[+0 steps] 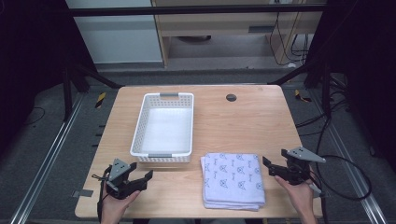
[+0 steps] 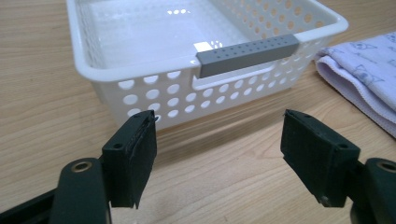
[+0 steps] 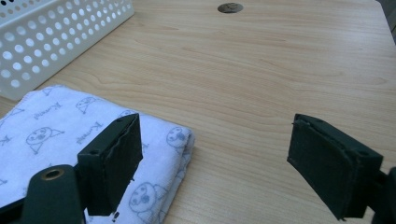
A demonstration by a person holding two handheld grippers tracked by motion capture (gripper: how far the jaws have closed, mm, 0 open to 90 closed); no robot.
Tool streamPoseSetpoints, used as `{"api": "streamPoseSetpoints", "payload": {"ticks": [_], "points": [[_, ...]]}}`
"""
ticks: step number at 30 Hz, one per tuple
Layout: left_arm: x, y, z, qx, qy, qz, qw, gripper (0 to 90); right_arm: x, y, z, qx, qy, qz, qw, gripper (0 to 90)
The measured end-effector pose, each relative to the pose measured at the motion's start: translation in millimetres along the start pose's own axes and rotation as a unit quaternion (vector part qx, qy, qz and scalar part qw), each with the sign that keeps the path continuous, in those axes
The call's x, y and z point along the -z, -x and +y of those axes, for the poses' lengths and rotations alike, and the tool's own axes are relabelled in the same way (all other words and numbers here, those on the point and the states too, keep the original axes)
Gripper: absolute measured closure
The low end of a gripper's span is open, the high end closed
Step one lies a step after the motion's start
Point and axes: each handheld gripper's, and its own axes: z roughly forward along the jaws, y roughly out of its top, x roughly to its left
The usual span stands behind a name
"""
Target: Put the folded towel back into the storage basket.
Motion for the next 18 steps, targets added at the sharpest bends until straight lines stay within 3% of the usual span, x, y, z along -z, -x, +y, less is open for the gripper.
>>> {"api": "streamPoseSetpoints", "payload": {"ticks": [18], "points": [[-9.7, 39.7, 2.3, -0.039, -0.009, -0.037, 0.9985, 26.3, -0.4, -9.0, 6.7, 0.023, 0.002, 0.016, 0.9996, 18.3]]}}
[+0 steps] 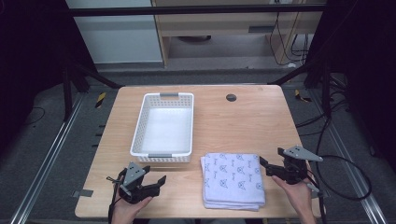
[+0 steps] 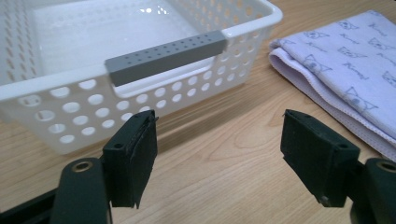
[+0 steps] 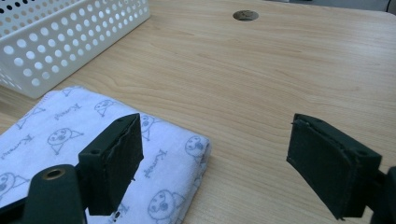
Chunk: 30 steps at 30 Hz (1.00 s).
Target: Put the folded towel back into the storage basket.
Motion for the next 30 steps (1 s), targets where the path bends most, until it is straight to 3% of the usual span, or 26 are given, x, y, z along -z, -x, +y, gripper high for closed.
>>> {"api": "streamPoseSetpoints", "payload": {"ticks": [16, 23, 30], "points": [[-9.1, 14.5, 11.2, -0.029, -0.008, -0.017, 0.9994, 25.1, -3.9, -6.0, 9.8, 0.010, -0.001, 0.012, 0.9999, 19.4], [-11.2, 33.0, 27.4, -0.044, 0.008, -0.029, 0.9986, 25.1, -7.8, -12.8, 24.5, 0.017, 0.001, 0.019, 0.9997, 20.0], [-19.5, 46.4, 34.9, -0.049, 0.006, -0.043, 0.9978, 25.5, -10.7, -14.8, 36.9, 0.007, 0.006, 0.025, 0.9996, 19.4]]}}
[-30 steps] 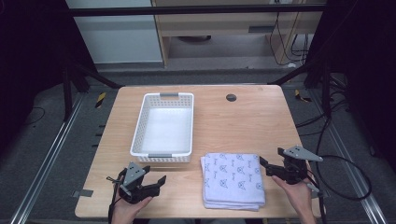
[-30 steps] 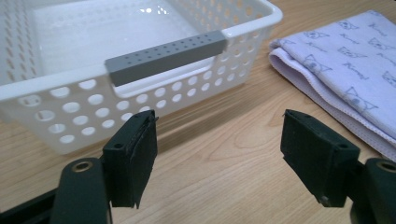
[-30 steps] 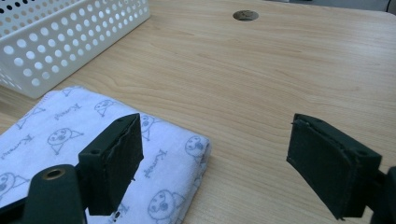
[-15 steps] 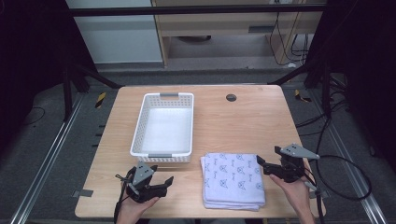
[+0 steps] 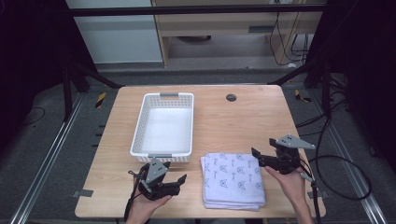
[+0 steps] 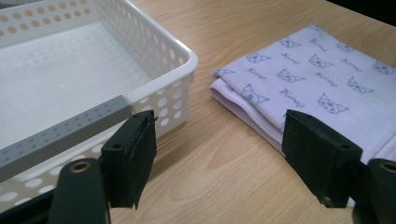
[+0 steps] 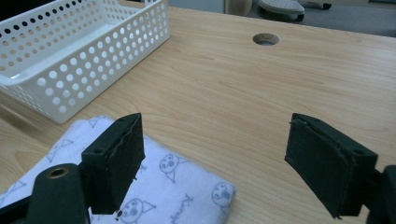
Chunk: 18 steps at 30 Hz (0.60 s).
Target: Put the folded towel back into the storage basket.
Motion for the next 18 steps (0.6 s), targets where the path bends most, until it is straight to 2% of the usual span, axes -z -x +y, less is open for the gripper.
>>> {"api": "streamPoseSetpoints", "payload": {"ticks": [8, 13, 18], "points": [[-11.2, 10.6, 0.7, -0.001, -0.009, -0.011, 0.9999, 26.0, -6.9, -0.8, -2.6, -0.005, -0.005, 0.003, 1.0000, 19.1], [-22.1, 20.1, 1.3, -0.002, -0.016, -0.024, 0.9996, 26.3, -10.5, 1.2, -10.8, -0.002, -0.024, 0.002, 0.9997, 20.0], [-30.8, 27.1, 1.7, -0.007, -0.025, -0.029, 0.9992, 26.5, -10.4, 3.8, -16.3, -0.003, -0.030, 0.001, 0.9995, 21.6]]}}
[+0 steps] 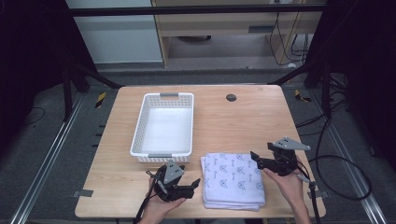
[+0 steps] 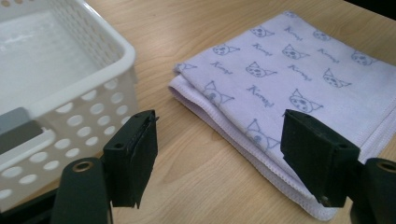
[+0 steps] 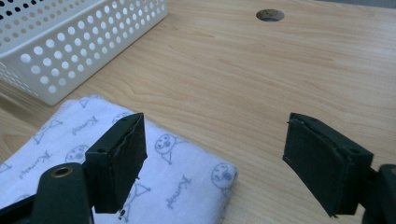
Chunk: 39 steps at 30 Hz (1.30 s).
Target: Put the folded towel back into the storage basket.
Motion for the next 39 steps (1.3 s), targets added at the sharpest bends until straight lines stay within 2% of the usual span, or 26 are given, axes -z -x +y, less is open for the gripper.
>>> {"api": "streamPoseSetpoints", "payload": {"ticks": [6, 12, 22, 31, 39], "points": [[-15.5, 11.0, 0.0, -0.003, -0.015, -0.008, 0.9998, 26.5, -1.8, 3.9, -6.7, -0.003, -0.006, 0.003, 1.0000, 22.3], [-25.6, 15.6, -5.2, 0.001, -0.029, -0.014, 0.9995, 26.7, -6.2, 5.3, -13.5, -0.006, -0.014, 0.009, 0.9998, 23.7], [-41.3, 22.8, -14.2, -0.010, -0.054, -0.015, 0.9984, 26.8, -15.2, 4.3, -20.4, 0.001, -0.034, 0.012, 0.9994, 26.0], [-49.2, 24.2, -18.9, 0.002, -0.062, -0.015, 0.9980, 26.7, -21.4, 7.3, -25.4, -0.004, -0.054, 0.011, 0.9985, 28.7], [-52.3, 24.7, -21.1, 0.005, -0.064, -0.015, 0.9978, 25.6, -30.5, 3.7, -29.9, 0.010, -0.082, 0.012, 0.9965, 32.7]]}}
